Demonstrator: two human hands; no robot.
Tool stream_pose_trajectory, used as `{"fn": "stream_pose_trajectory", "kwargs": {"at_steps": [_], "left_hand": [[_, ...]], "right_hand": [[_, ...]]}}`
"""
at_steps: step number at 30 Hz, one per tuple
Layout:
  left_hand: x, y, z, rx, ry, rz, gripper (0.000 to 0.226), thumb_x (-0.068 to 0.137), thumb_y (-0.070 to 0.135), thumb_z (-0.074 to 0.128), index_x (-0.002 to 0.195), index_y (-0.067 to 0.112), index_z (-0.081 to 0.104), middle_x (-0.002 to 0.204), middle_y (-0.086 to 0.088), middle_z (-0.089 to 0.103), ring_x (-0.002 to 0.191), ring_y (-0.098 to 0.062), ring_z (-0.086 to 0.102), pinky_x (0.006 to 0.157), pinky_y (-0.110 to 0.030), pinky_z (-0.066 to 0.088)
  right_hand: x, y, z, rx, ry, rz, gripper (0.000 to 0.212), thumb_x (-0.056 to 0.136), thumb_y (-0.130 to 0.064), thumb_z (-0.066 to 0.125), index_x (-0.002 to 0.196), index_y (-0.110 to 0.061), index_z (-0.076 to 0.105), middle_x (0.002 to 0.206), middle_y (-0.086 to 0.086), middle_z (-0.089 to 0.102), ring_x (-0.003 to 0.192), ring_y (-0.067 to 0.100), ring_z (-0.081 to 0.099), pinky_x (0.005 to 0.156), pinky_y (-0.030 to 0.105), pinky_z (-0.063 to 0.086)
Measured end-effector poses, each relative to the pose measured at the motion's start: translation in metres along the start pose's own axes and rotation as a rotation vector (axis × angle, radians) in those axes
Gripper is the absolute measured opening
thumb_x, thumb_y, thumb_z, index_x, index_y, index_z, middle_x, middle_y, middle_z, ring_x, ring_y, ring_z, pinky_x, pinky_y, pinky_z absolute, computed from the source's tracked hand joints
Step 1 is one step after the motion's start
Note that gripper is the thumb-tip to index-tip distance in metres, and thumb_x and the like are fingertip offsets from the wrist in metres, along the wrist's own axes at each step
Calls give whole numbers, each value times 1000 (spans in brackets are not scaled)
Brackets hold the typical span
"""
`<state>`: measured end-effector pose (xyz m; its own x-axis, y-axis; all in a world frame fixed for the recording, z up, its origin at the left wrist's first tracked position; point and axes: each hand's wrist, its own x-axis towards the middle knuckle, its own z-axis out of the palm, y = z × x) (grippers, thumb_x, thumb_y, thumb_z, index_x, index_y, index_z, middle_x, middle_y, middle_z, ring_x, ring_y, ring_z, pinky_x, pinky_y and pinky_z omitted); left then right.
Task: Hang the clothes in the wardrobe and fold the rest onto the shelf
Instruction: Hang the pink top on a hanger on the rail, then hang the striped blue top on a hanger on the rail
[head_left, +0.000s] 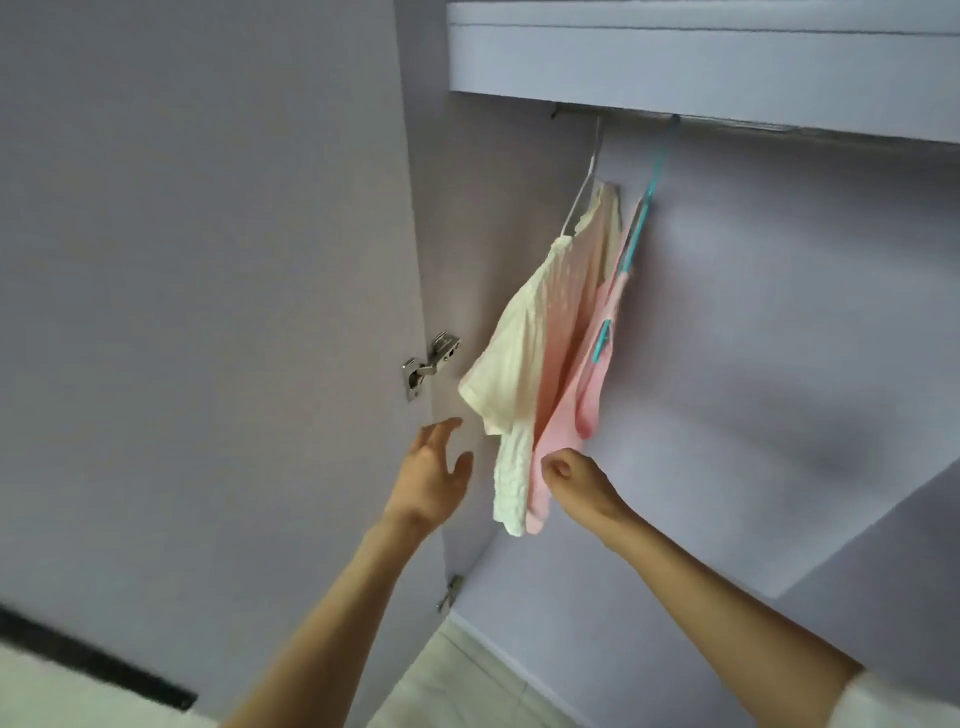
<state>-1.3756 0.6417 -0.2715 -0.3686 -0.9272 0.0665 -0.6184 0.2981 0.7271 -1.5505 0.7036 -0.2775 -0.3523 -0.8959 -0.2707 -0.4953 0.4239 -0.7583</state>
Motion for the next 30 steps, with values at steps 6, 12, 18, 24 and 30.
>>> {"fn": "stream_pose_trajectory", "kwargs": {"at_steps": [6,12,18,24,30], "left_hand": [[-130,-55,-19,77,115,-352,44,96,24,49,139,16,42,143,-7,40,130,-23,42,105,-29,33],[-334,-100,-44,2,378,-816,40,96,22,49,135,16,46,139,-9,45,117,-24,53,90,-21,36],[-537,-105,-61,-25,765,-1138,38,93,14,53,130,11,53,131,-10,54,118,-24,53,95,-26,40],[-713,-93,-54,-106,1129,-1389,34,92,12,53,125,8,56,127,-9,58,116,-21,54,100,-29,40],[-872,-89,-31,-130,1270,-1598,29,91,12,50,119,6,58,117,-8,62,110,-24,57,88,-30,43]], "right_hand": [[-50,-11,67,-58,-353,-178,23,93,-8,45,94,4,64,92,22,66,77,18,54,67,25,38],[-149,-10,178,-186,-791,-296,24,97,-8,40,104,0,62,88,10,61,64,11,53,56,16,39],[-283,-24,287,-360,-1162,-466,22,97,-8,37,88,-9,57,70,1,56,56,11,49,42,9,34],[-437,-39,380,-507,-1432,-704,21,98,-11,40,86,-14,57,71,0,59,61,10,55,59,18,44],[-598,-21,459,-686,-1627,-900,20,96,-17,41,103,-13,59,82,-1,61,70,12,59,58,17,42]]}}
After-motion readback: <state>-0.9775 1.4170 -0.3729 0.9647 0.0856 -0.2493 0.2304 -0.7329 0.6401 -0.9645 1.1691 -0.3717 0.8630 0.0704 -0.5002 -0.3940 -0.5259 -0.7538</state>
